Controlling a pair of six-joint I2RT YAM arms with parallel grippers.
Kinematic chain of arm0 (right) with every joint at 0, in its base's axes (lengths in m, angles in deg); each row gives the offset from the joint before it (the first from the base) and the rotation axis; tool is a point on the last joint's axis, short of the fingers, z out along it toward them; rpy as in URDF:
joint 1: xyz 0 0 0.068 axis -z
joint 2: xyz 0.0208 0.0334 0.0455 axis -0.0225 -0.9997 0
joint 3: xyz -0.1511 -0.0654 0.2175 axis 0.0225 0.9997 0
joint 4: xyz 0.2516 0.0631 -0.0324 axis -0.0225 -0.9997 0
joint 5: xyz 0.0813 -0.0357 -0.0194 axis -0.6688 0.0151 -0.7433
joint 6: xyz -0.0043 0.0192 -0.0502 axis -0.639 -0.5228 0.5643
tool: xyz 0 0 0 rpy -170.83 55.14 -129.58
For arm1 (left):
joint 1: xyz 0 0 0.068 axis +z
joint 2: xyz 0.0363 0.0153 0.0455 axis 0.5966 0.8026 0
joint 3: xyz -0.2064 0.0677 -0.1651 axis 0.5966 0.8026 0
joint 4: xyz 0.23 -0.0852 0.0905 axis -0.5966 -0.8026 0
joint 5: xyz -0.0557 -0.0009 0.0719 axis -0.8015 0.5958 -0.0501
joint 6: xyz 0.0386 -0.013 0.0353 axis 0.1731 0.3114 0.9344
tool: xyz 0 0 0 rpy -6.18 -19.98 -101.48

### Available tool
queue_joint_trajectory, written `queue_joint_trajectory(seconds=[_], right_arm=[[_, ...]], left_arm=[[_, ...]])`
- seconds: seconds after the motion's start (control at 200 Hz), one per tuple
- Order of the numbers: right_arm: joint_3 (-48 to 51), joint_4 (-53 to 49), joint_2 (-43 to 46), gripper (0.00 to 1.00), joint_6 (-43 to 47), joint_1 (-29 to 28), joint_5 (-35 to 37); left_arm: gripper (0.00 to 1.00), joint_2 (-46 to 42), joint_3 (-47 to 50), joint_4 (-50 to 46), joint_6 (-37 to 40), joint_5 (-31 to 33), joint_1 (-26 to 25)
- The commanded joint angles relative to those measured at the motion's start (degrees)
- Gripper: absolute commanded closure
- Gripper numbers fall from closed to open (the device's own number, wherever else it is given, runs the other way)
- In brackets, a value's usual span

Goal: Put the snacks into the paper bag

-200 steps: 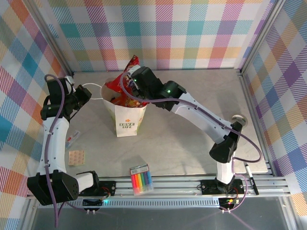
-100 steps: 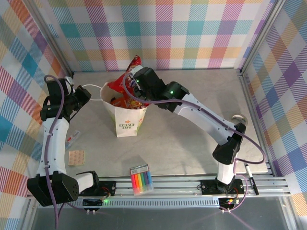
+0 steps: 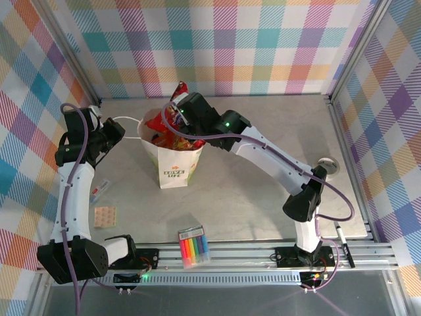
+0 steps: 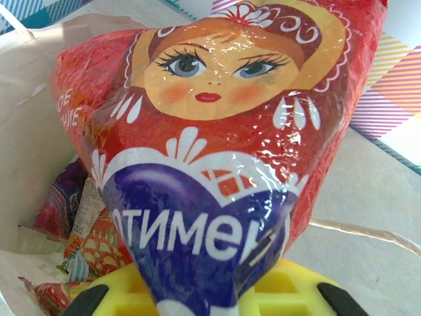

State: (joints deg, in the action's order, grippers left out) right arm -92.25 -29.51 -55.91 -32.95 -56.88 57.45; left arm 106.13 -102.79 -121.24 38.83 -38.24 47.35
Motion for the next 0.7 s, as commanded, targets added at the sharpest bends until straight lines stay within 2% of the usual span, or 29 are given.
queue_joint_trajectory(seconds=[0.0, 0.26, 0.695], right_arm=[[-6.25, 3.01, -0.87, 1.00, -1.42, -0.70, -1.66], [-14.98, 1.22, -7.51, 1.00, -3.79, -0.92, -4.57], [-19.11, 2.82, -10.88, 1.00, -7.64, -0.97, -10.42]], left_arm=[[0.93, -1.21, 0.59, 0.92, -0.42, -0.66, 1.05], [0.93, -1.58, 0.69, 0.75, -0.14, -1.34, 1.06], [0.93, -1.21, 1.39, 1.32, -0.48, -2.74, 1.06]])
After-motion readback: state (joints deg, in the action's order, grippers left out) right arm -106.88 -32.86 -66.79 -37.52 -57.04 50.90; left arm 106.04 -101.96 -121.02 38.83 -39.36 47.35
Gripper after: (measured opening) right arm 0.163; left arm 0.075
